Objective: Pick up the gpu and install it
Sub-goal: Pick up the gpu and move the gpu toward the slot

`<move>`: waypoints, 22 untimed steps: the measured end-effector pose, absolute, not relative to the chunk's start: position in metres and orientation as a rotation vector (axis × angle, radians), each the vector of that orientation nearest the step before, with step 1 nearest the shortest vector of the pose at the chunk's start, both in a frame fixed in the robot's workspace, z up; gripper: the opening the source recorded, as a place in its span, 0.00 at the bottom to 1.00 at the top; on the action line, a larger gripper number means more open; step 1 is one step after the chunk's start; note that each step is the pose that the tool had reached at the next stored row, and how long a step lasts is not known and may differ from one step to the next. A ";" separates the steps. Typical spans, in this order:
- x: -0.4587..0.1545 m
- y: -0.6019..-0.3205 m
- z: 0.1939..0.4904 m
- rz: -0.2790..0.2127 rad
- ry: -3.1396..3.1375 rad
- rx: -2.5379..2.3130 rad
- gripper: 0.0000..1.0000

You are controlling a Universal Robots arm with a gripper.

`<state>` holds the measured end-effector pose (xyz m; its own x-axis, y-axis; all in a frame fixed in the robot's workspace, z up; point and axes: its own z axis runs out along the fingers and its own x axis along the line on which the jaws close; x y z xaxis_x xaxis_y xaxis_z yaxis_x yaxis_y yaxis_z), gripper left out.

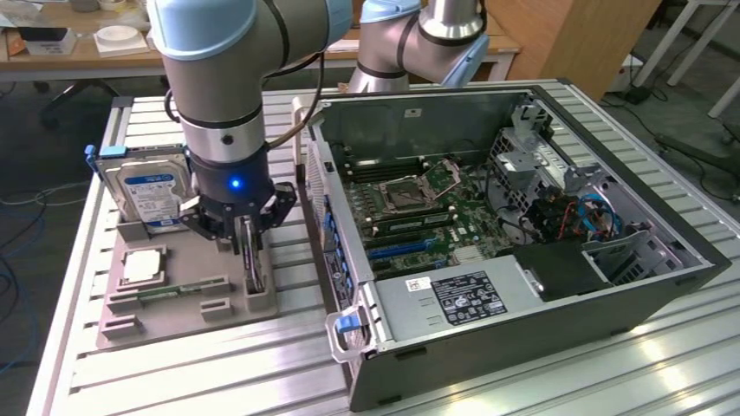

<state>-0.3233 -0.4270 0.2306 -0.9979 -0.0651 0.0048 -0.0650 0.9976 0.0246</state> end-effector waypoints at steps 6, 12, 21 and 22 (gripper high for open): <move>-0.323 -0.427 0.230 -0.037 -3.134 0.102 0.36; -0.323 -0.427 0.230 -0.037 -3.134 0.102 0.28; -0.323 -0.427 0.230 -0.034 -3.134 0.102 0.28; -0.323 -0.427 0.230 -0.034 -3.134 0.102 0.28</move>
<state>-0.3227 -0.4271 0.2299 -0.9979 -0.0651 0.0050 -0.0649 0.9976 0.0221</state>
